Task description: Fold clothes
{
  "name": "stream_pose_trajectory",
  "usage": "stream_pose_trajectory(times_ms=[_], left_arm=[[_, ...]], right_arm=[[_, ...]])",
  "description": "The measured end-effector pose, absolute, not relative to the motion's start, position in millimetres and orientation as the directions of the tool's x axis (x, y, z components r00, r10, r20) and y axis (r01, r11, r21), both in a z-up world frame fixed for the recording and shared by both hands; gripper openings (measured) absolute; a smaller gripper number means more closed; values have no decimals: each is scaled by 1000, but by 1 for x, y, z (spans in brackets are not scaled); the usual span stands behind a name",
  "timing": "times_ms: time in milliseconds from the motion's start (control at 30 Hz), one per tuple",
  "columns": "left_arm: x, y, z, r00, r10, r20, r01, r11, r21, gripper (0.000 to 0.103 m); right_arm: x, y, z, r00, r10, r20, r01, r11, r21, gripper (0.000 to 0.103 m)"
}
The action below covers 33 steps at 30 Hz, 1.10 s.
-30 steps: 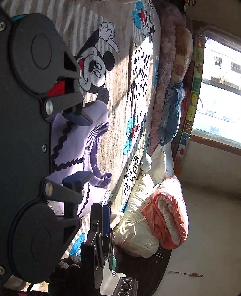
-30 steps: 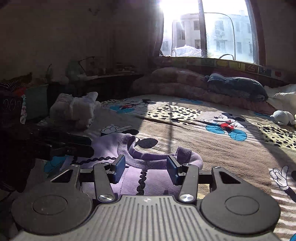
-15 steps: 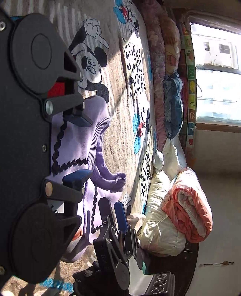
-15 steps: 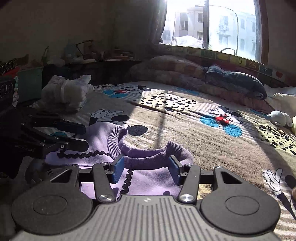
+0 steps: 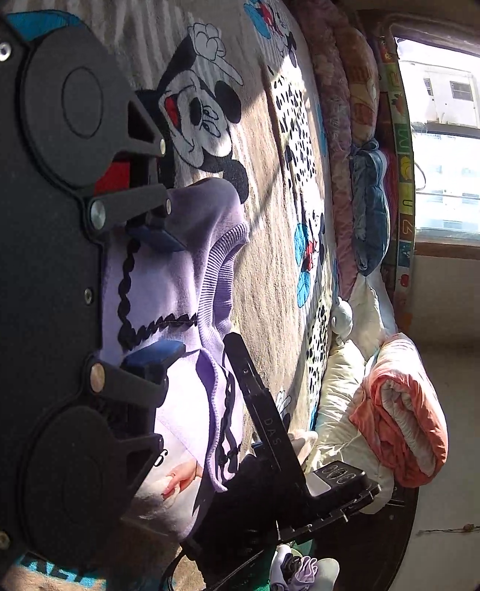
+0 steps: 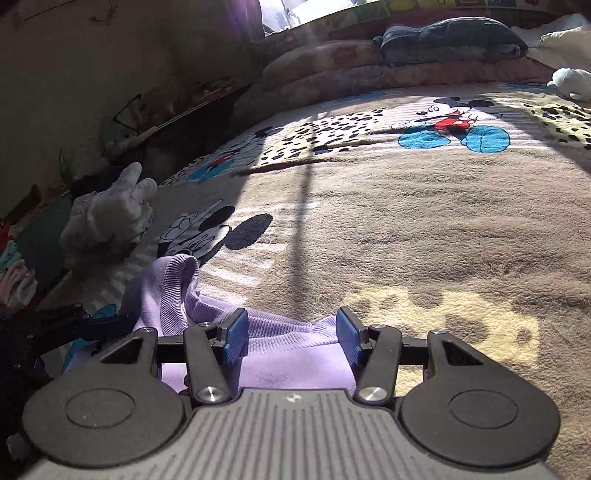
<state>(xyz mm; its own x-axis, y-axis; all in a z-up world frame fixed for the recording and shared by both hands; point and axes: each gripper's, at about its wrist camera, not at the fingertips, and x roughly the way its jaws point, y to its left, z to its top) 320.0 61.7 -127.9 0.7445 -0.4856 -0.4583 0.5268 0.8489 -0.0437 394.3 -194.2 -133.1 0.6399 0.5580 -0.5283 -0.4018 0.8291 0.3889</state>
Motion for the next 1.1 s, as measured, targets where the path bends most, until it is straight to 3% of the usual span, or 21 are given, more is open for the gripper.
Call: stream_pose_trajectory(times_ms=[100,200,367,467,667,833,933,1100], left_arm=[[314,63,-123,749,-492,-444,530,847,-44,53],[301,67,-112,759,-509,-406,536,842,-53,54],[275,67,-102,770,-510,-384,541,840,-31,57],[257,62,-101,750,-529,-396,578,816,4,58],[261,56,-125,733,-506,-455,575,818,17,61],[253,54,-122,751,-495,-437,568,822,45,63],[247,53,-119,763,-489,-423,564,824,64,64],[226,53,-105,787,-493,-371,558,825,90,63]], right_arm=[[373,-197,-113,702,523,-484,-400,851,340,53],[331,-191,-90,753,484,-445,-441,874,205,53],[258,-162,-83,799,455,-393,-507,861,-34,54],[232,-148,-92,809,455,-372,-521,848,-98,57],[238,-142,-125,786,442,-432,-499,866,-23,63],[244,-142,-135,783,428,-452,-477,879,6,65],[232,-136,-123,804,407,-434,-469,882,-40,64],[191,-140,-107,848,416,-328,-467,880,-90,60]])
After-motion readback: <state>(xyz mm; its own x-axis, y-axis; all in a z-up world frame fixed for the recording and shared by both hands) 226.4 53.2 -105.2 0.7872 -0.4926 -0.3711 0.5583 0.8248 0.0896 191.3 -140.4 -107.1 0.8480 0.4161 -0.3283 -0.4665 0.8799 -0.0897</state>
